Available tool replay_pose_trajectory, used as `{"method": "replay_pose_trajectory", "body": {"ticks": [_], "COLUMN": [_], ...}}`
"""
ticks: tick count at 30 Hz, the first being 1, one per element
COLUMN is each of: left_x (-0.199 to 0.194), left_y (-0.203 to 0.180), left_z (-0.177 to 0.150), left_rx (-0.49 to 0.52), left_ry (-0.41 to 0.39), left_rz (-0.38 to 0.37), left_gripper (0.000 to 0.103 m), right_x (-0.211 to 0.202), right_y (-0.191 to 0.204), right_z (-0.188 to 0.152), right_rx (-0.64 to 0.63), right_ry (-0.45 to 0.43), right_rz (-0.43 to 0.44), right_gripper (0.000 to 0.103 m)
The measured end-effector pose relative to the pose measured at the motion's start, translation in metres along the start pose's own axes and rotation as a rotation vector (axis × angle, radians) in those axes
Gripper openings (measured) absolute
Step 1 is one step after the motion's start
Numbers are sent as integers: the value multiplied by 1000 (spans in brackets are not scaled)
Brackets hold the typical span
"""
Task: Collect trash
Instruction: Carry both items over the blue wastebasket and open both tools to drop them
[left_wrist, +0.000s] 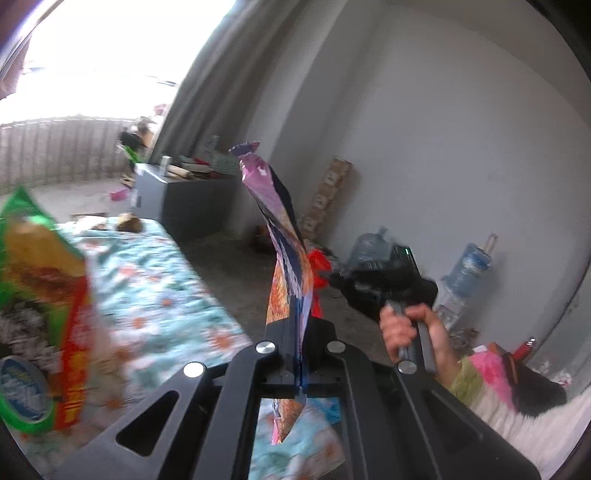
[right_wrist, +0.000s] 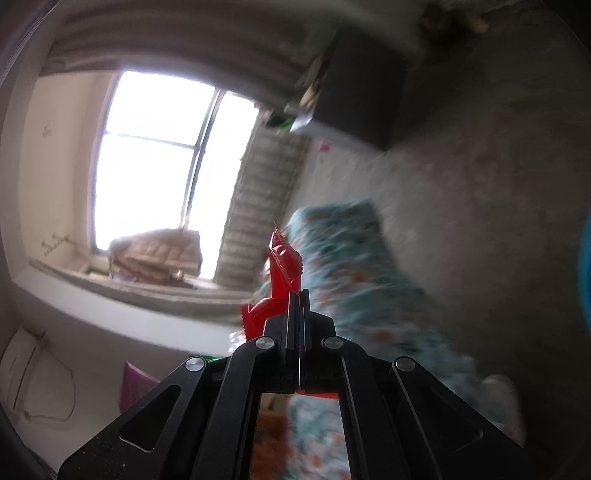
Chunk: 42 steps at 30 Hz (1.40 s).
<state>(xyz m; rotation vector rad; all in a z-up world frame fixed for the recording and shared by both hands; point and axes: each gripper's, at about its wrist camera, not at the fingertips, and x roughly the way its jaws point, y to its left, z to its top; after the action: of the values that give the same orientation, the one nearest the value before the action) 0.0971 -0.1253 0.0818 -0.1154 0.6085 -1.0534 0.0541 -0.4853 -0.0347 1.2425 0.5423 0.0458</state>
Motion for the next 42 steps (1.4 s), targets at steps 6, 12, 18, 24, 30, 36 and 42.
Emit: {"method": "replay_pose_trajectory", "body": {"ticks": [6,12,18,24,30,36,42], "left_x": [89,205,331,411,456,448,414], "left_y": [-42,-90,-137,-158,-155,-156,-154], "left_z": [4,-12,-54,-107,-144,-145,-122], "left_rx": [32,91,159,202,201,211,197], "left_ry": [127,297,515,633,701,677,634], "left_rz": [-93,-122,-92,-72,-31,-7,-19], "left_gripper": [0,0,0,0,30,48,58], "right_x": [-85,-136,-146,-143,-136,-140,-143], "right_y": [-74,-135,-185,-221,-249,-255,-231], "right_z": [3,2,1,2,-3,-4,-6], "right_rx": [83,134,165,191,175,188,134], "right_ry": [-166,-264,-270,-250,-225,-235,-253], "right_rz": [-178,-405,-585,-669,-721,-749,-733], "right_gripper": [0,0,0,0,39,53,61]}}
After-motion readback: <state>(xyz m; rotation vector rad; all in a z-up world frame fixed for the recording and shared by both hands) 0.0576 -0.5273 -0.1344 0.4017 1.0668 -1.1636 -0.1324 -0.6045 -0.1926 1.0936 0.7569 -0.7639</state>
